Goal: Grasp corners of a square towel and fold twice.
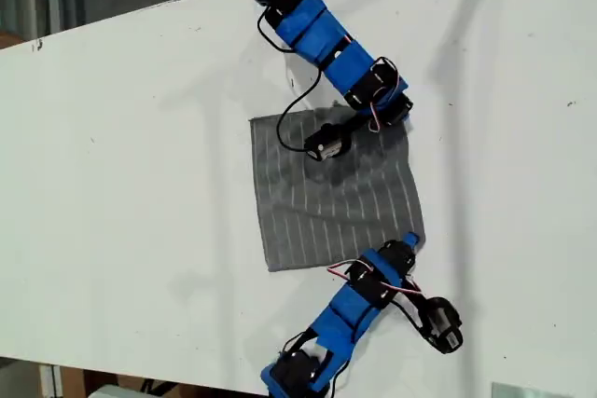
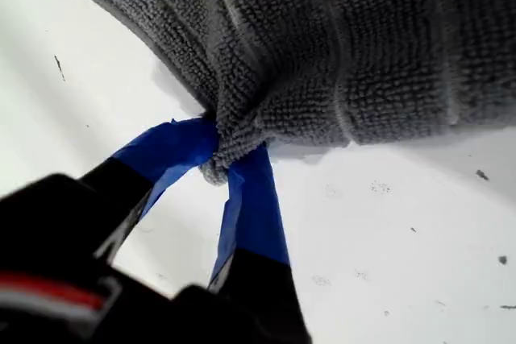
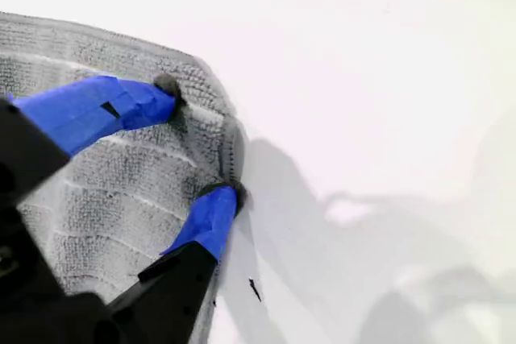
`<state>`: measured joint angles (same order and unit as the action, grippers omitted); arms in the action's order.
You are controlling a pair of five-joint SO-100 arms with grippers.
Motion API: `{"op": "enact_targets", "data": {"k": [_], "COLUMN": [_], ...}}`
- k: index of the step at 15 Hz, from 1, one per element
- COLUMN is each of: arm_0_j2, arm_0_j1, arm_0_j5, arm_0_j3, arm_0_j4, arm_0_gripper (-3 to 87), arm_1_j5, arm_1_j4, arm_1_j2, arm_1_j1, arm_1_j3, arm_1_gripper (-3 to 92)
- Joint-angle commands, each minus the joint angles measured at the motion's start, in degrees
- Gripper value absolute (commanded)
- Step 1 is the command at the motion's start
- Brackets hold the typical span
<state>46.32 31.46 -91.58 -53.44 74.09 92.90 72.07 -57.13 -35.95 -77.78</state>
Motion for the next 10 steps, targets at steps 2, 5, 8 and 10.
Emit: {"op": "enact_targets", "data": {"k": [2, 5, 8, 10], "arm_0_j2": [-0.79, -3.87, -4.39, -3.78], "arm_0_j1": [1.85, 2.2, 2.9, 3.25], "arm_0_j5": [-2.37, -4.39, -6.86, -8.79], "arm_0_j3": [0.88, 0.62, 0.18, 0.7], "arm_0_j4": [-1.32, -3.52, -2.64, 0.35], "arm_0_gripper": [22.4, 3.7, 0.0, 0.0], "arm_1_j5": [0.26, 0.35, 0.35, 0.35], "arm_1_j4": [0.79, 1.58, 3.25, 3.69], "arm_1_j2": [0.26, 0.26, 0.26, 0.26], "arm_1_j1": [0.53, 0.44, 0.09, 0.09], "arm_1_j3": [0.53, 1.23, 3.52, 4.48], "arm_1_gripper": [-0.1, -0.1, -0.1, -0.1]}}
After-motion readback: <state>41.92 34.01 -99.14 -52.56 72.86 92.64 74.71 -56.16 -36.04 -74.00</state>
